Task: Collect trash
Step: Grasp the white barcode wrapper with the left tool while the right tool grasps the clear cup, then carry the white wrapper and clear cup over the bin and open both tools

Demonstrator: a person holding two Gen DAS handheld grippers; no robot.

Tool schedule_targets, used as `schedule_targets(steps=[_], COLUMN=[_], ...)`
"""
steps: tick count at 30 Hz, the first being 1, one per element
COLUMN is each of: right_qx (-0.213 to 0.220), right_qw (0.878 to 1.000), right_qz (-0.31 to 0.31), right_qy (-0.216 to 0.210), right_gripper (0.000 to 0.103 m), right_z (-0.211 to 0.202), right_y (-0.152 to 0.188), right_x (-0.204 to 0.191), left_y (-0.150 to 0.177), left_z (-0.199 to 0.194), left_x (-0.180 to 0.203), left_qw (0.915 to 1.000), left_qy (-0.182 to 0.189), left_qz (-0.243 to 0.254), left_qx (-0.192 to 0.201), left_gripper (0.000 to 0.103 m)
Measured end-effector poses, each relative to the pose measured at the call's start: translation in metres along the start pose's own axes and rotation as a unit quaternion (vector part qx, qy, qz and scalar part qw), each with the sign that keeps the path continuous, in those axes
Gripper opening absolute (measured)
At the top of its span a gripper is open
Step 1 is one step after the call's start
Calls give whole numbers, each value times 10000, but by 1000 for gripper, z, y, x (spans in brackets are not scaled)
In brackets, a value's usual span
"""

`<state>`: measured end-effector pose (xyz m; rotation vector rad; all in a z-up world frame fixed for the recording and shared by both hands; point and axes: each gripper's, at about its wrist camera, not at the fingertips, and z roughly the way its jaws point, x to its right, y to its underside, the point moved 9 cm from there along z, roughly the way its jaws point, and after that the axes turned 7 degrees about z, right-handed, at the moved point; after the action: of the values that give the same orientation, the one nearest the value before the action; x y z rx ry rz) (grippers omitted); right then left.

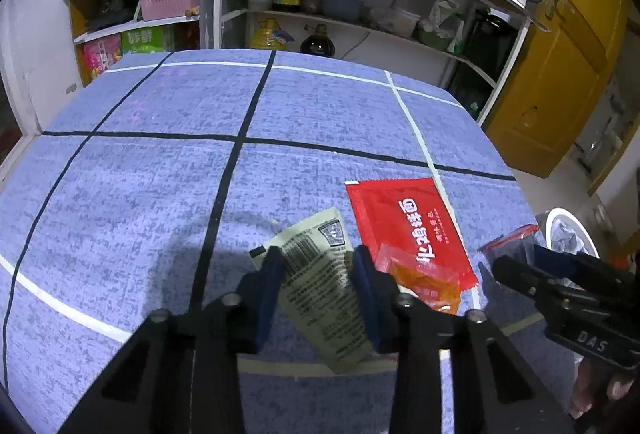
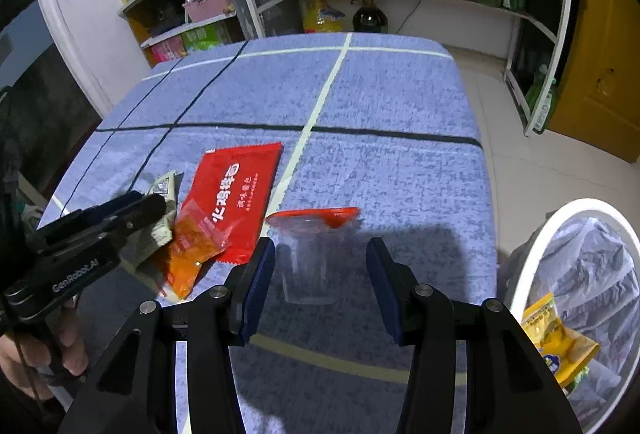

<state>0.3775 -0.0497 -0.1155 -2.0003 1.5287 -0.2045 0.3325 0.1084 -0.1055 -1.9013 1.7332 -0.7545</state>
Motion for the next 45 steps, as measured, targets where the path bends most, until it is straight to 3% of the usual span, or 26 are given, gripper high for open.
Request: schedule_targets(steps=[3, 4, 5, 19, 26, 28, 30, 31, 40, 42, 45], right_qx=[-12, -3, -3, 235, 306, 302, 285, 282, 316, 324, 334], right_qw=[10000, 10000, 10000, 9996, 9993, 9993, 9993, 9993, 9991, 9991, 9990], right_qz=[-7, 5, 22, 0, -61, -51, -46, -47, -57, -59, -58], right_qy=[-30, -43, -66, -172, -200, -223, -233, -231, -269, -277, -284], right_gripper=[46, 33, 31, 31, 31, 31, 31, 31, 31, 31, 31], right_z=[1, 1, 1, -19, -27, -28, -28, -28, -32, -33, -35], right_y=[0, 0, 0, 0, 2, 2, 2, 2, 3, 4, 4], right_x=[0, 1, 1, 3, 3, 4, 5, 6, 5, 6, 7], left_y=[0, 1, 1, 7, 0, 0, 1, 1, 17, 17, 17], left_z=[-2, -3, -5, -29, -43, -41, -39, -38, -7, -6, -7], left_x=[4, 5, 6, 2, -2, 1, -2, -4, -4, 0, 2], left_qw=[9999, 9998, 9997, 9977, 9965, 9964, 9972, 9977, 9987, 9980, 9972], left_qy=[66, 60, 70, 378, 166, 239, 96, 90, -122, -167, -283], left_qz=[135, 202, 251, 474, 600, 631, 553, 477, 463, 581, 662], left_qx=[13, 24, 38, 302, 550, 513, 488, 482, -196, -207, -187], left_gripper=[20, 18, 14, 1, 0, 5, 65, 69, 68, 61, 38])
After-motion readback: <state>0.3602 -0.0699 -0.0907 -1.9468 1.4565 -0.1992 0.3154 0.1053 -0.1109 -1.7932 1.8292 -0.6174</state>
